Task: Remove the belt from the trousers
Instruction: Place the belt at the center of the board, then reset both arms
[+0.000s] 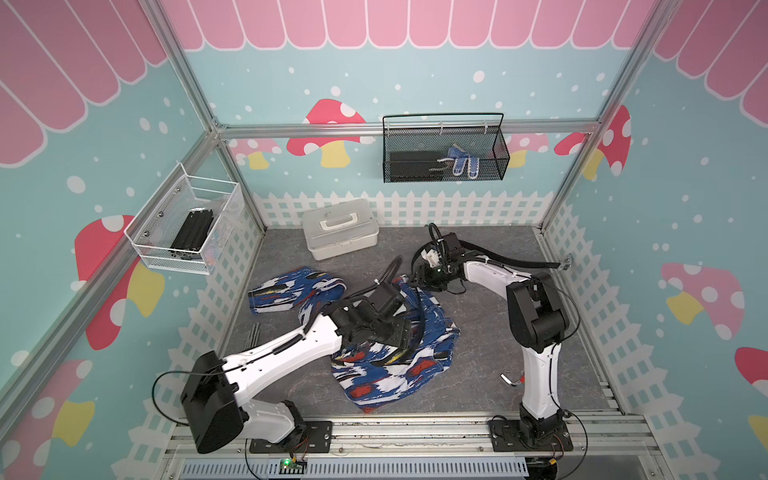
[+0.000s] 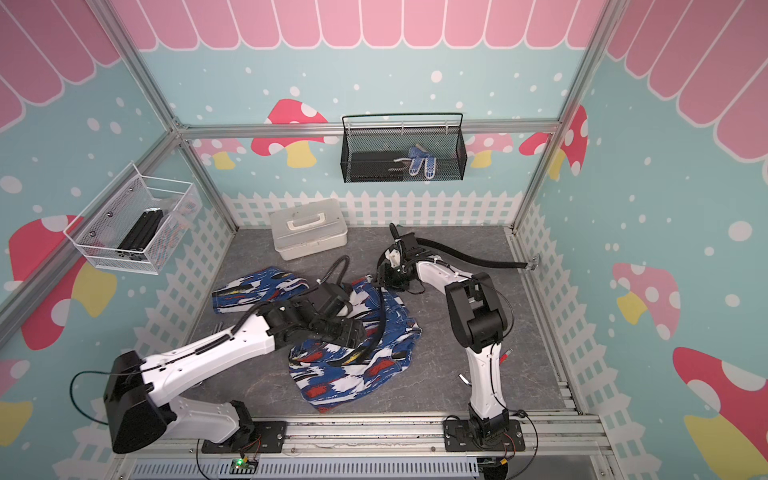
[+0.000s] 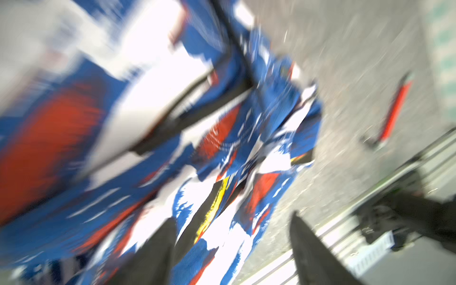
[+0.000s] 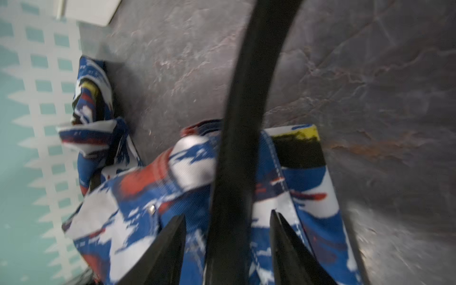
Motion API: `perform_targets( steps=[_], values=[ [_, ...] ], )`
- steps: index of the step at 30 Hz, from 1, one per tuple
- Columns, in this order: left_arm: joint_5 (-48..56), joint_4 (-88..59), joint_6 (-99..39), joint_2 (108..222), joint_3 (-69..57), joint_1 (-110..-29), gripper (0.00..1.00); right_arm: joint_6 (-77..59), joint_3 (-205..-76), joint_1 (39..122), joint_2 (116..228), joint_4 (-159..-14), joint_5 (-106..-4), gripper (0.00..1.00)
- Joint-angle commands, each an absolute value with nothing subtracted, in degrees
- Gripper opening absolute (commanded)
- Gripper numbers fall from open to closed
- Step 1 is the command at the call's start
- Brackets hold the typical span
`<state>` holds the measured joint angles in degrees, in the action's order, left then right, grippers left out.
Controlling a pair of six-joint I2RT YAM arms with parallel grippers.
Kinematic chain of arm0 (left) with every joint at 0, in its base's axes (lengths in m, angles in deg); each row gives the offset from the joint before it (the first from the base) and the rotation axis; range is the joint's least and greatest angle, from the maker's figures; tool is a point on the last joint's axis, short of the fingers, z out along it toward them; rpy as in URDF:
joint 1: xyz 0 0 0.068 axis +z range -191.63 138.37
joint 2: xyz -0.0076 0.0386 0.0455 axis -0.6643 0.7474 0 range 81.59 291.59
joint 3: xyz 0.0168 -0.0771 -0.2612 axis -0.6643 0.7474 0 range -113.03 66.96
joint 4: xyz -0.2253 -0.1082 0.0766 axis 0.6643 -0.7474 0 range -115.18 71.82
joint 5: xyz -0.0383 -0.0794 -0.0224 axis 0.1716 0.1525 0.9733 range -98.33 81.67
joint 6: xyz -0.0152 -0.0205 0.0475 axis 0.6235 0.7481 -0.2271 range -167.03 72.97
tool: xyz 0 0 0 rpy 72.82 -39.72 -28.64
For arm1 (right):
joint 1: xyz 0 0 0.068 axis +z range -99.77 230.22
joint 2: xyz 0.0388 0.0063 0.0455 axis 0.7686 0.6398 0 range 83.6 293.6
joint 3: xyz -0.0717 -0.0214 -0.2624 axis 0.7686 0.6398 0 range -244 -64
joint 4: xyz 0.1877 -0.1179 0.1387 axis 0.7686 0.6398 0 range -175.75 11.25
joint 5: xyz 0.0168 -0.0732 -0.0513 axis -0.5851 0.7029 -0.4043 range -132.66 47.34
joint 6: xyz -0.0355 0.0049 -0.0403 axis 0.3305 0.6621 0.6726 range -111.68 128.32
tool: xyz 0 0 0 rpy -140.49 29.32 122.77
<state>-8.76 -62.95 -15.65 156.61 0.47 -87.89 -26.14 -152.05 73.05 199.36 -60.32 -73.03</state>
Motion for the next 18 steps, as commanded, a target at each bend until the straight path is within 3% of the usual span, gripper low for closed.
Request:
perform_targets(
  steps=[1, 7, 10, 12, 14, 18],
  values=[
    [-12.7, -67.7, -19.8, 151.9, -1.9, -80.8, 0.99, -18.6, -154.5, 72.9, 186.1, -54.6, -69.0, 0.99],
    [-16.2, -66.2, -26.8, 153.1, -1.6, -64.1, 0.99, -15.0, -141.9, 67.2, 168.9, -52.3, -62.2, 0.99],
    [-30.3, -62.4, -24.5, 155.5, 0.0, -58.8, 0.99, -10.8, -132.2, 62.2, 162.3, -54.6, -53.7, 1.00],
    [-38.0, -55.3, -23.4, 155.5, 4.4, -55.5, 0.99, -4.6, -125.5, 60.7, 158.4, -58.4, -46.1, 0.99],
    [-35.6, -43.5, -28.9, 154.4, 11.6, -52.0, 0.99, 6.1, -117.1, 60.7, 154.1, -66.7, -39.9, 1.00],
    [-41.1, -21.3, -37.8, 155.2, 24.4, -50.8, 0.99, 17.9, -102.1, 60.0, 151.8, -84.0, -27.1, 1.00]
  ],
)
